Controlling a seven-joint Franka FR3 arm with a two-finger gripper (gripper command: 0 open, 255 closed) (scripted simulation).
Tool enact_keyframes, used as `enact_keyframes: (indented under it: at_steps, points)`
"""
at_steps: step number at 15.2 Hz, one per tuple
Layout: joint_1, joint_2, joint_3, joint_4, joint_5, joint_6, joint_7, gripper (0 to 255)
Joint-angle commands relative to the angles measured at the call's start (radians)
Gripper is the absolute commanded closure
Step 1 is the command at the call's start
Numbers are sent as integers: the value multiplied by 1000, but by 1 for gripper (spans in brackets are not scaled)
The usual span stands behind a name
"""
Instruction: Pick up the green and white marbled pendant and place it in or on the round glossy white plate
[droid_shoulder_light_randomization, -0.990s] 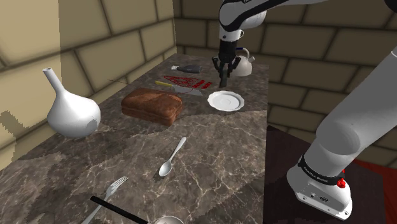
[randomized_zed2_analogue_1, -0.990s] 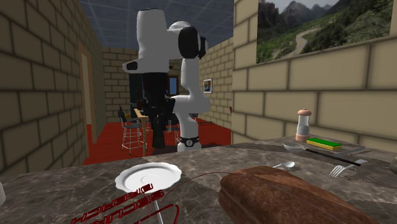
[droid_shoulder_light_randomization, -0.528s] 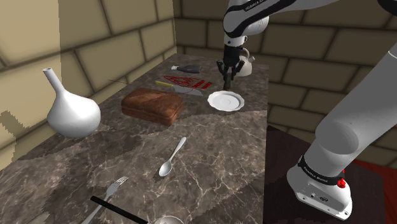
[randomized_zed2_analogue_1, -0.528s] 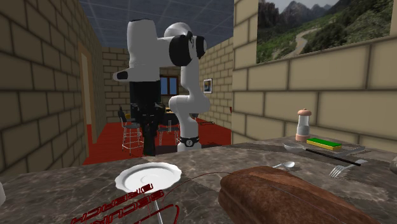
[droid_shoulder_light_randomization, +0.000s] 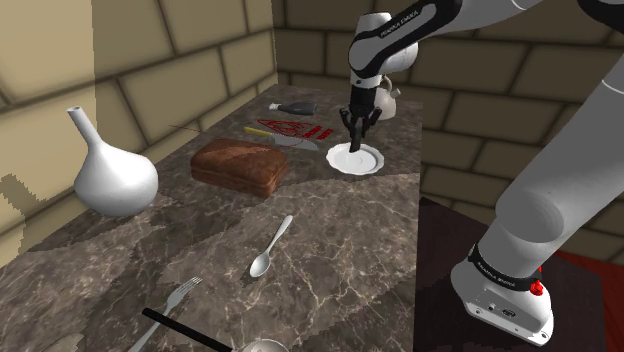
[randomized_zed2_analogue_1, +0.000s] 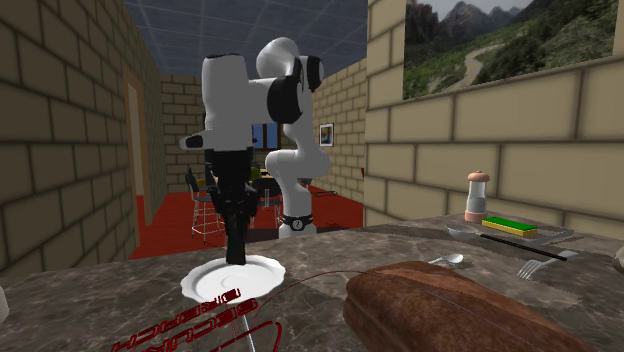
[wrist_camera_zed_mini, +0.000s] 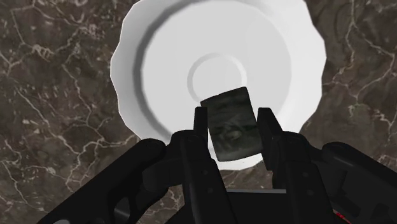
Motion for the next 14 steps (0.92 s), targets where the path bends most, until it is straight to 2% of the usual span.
enact_keyframes:
  at_steps: [1, 4, 12, 13, 14]
  points:
    - [-1, 14, -1, -11, 0, 25, -3, 255]
    - [-1, 35, -1, -30, -1, 66, -3, 255]
    - [-1, 35, -1, -30, -1, 66, -3, 255]
    - [-1, 35, -1, -30, -1, 66, -3, 0]
    - [-1, 35, -1, -30, -1, 66, -3, 0]
